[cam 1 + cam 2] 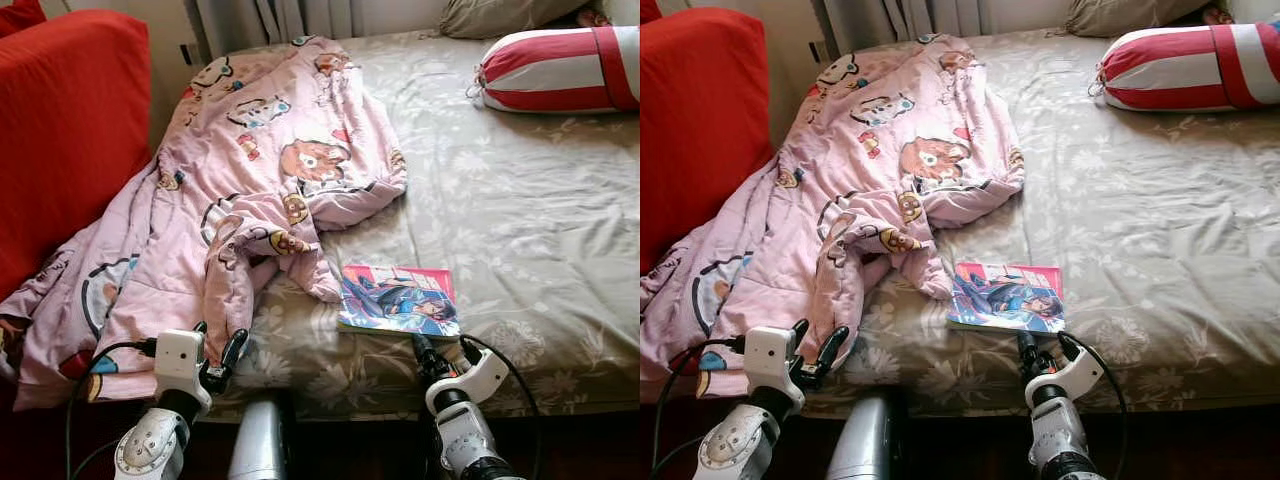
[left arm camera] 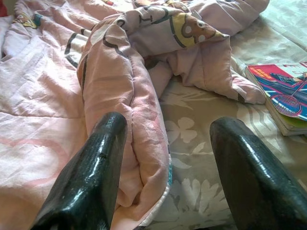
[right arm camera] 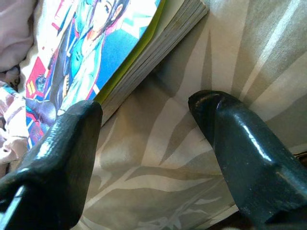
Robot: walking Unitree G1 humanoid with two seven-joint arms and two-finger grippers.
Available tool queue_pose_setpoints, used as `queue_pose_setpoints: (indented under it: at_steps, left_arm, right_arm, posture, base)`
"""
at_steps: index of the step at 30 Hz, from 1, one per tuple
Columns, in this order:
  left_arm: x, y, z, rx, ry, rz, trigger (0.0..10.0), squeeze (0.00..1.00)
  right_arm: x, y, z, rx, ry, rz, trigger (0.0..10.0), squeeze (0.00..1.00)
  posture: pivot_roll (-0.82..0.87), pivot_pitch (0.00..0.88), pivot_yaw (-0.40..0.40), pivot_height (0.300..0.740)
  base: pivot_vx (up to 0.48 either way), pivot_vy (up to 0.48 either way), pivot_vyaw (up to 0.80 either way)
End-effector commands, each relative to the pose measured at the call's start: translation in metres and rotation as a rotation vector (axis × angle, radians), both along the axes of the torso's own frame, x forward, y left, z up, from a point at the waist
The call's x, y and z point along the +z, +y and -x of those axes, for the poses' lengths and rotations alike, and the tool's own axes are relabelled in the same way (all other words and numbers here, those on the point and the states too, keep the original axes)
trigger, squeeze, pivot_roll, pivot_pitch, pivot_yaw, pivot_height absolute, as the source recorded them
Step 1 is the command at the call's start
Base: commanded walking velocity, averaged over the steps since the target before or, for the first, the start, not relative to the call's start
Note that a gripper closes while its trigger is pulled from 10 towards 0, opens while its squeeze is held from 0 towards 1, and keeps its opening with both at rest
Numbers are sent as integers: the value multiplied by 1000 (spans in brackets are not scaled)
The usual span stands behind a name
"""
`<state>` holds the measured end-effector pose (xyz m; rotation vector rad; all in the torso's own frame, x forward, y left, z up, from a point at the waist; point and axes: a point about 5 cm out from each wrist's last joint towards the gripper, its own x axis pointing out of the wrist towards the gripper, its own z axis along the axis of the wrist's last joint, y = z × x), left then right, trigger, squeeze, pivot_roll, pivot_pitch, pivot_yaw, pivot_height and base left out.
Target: Clean up the room
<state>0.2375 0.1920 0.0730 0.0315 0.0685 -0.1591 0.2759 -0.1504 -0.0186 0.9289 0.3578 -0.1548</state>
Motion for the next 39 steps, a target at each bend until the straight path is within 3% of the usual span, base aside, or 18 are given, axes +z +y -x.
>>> queue_pose_setpoints:
  at_steps: [1, 15, 24, 39]
  left_arm:
    - [-1, 2, 0, 6, 0, -12, 10000, 0]
    - [0, 3, -2, 7, -9, -8, 10000, 0]
    - [-3, 3, -1, -4, -3, -18, 10000, 0]
    - [-3, 3, 3, -17, 5, -32, 10000, 0]
  right_arm:
    - [-3, 8, 3, -2, 13, -32, 10000, 0]
    - [5, 11, 2, -21, -112, -48, 10000, 0]
    - [3, 13, 2, 5, -88, -39, 10000, 0]
    - [14, 6, -13, 18, -97, -33, 10000, 0]
  posture:
    - [212, 52, 106, 538]
    - [200, 46, 100, 538]
    - [207, 51, 108, 538]
    - [221, 73, 122, 538]
  base:
    - [0, 0, 0]
    - [0, 0, 0]
    - [0, 0, 0]
    - [0, 0, 0]
